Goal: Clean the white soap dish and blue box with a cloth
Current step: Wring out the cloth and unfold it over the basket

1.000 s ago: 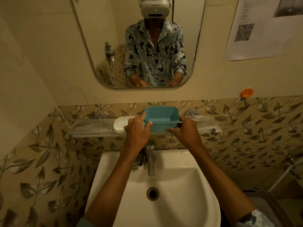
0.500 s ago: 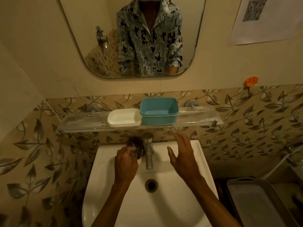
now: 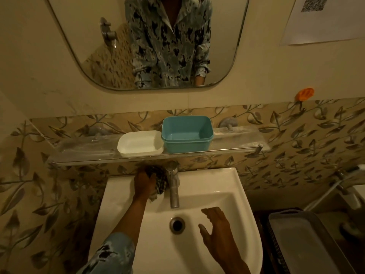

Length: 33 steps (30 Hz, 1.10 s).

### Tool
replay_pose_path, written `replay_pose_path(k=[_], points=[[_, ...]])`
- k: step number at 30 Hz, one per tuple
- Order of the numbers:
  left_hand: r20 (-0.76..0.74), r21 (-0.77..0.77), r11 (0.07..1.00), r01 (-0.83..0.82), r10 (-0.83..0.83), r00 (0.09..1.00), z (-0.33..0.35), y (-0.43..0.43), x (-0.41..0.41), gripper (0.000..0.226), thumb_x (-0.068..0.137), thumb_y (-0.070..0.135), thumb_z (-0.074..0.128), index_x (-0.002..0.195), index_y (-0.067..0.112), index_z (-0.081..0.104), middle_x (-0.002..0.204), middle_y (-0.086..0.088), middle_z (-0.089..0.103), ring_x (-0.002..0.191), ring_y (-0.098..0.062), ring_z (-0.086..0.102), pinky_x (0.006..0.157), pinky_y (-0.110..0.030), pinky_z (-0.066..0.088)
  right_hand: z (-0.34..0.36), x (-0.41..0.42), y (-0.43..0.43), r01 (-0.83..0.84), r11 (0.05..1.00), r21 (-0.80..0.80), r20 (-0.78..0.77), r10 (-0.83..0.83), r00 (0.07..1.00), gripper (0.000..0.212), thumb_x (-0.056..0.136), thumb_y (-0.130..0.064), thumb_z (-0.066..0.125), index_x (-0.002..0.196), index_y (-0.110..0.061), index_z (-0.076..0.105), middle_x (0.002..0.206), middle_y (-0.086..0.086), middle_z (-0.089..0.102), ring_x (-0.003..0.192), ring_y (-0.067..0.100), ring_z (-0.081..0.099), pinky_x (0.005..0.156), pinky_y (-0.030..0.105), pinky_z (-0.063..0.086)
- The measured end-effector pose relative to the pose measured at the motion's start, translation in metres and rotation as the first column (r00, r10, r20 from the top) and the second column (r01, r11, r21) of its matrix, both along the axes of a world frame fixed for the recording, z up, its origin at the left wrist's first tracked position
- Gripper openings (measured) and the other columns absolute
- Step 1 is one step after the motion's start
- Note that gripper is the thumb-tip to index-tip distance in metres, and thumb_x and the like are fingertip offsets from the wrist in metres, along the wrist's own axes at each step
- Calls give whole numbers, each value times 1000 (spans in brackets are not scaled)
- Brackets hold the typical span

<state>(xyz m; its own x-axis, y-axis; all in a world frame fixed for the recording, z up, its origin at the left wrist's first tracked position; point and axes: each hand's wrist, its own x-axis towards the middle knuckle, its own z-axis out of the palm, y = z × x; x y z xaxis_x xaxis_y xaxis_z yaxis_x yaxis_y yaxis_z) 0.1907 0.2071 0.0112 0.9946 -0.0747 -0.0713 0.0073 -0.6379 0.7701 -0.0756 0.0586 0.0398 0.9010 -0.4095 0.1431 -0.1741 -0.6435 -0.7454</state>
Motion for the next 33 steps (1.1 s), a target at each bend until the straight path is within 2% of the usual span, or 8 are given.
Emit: replay_pose_path(k=[4, 9, 13, 17, 20, 25, 29, 33], points=[[-54, 118, 992, -41, 48, 997, -15, 3, 4, 46, 81, 32, 64, 118, 6, 55, 115, -20, 62, 108, -40, 54, 90, -49, 48, 2, 4, 1, -9, 999, 49, 5, 9, 1000, 40, 81, -23, 67, 119, -23, 56, 115, -10, 53, 105, 4, 52, 89, 21, 47], [14, 188, 982, -25, 23, 1000, 4, 8, -11, 36, 81, 30, 65, 112, 12, 64, 116, -15, 63, 110, -37, 54, 91, -46, 46, 11, 15, 2, -16, 999, 47, -8, 16, 1000, 41, 81, -22, 69, 119, -26, 54, 111, -15, 50, 103, -3, 48, 89, 15, 43], [34, 20, 1000, -3, 2, 999, 24, 20, -28, 34, 78, 27, 69, 108, 11, 64, 115, -12, 63, 108, -33, 55, 91, -45, 47, 17, 21, 7, -36, 997, 75, -13, 37, 999, 40, 82, -24, 70, 119, -27, 54, 113, -14, 49, 104, -2, 48, 88, 6, 38], [50, -71, 994, 80, -77, 996, 52, 31, -66, 22, 80, 22, 71, 97, 11, 61, 96, -3, 63, 92, -24, 60, 70, -27, 46, 25, 24, 15, -65, 992, 104, -12, 67, 998, 40, 82, -28, 69, 119, -29, 53, 115, -15, 48, 105, -2, 47, 92, 14, 44], [96, -115, 978, 174, -164, 982, 64, 40, -95, 17, 82, 26, 69, 79, 17, 55, 82, -2, 65, 80, -18, 63, 57, -25, 50, 41, 26, 20, -103, 987, 124, -27, 107, 994, 41, 83, -28, 70, 120, -28, 52, 115, -17, 47, 107, 0, 47, 96, 19, 45], [83, -257, 879, 402, -395, 915, 103, 43, -132, 31, 75, 48, 64, 80, 19, 56, 75, 2, 63, 74, -16, 64, 61, -27, 54, 81, 32, 23, -272, 936, 223, -53, 291, 955, 61, 80, -40, 71, 131, -39, 37, 124, -31, 35, 116, -5, 38, 102, 20, 37], [118, -421, 761, 494, -494, 861, 137, 38, -149, 28, 74, 46, 63, 83, 20, 56, 78, 3, 64, 79, -16, 64, 66, -25, 52, 102, 39, 16, -365, 870, 331, -65, 406, 911, 84, 70, -50, 76, 140, -33, 35, 137, -21, 40, 122, -2, 41, 101, 23, 39], [134, -541, 689, 482, -495, 858, 165, 36, -155, 23, 77, 41, 65, 87, 21, 57, 83, -5, 66, 84, -21, 65, 70, -30, 54, 119, 35, 2, -401, 784, 473, 22, 445, 895, 26, 76, -28, 78, 99, -27, 65, 95, -8, 70, 88, 8, 68, 75, 27, 57]])
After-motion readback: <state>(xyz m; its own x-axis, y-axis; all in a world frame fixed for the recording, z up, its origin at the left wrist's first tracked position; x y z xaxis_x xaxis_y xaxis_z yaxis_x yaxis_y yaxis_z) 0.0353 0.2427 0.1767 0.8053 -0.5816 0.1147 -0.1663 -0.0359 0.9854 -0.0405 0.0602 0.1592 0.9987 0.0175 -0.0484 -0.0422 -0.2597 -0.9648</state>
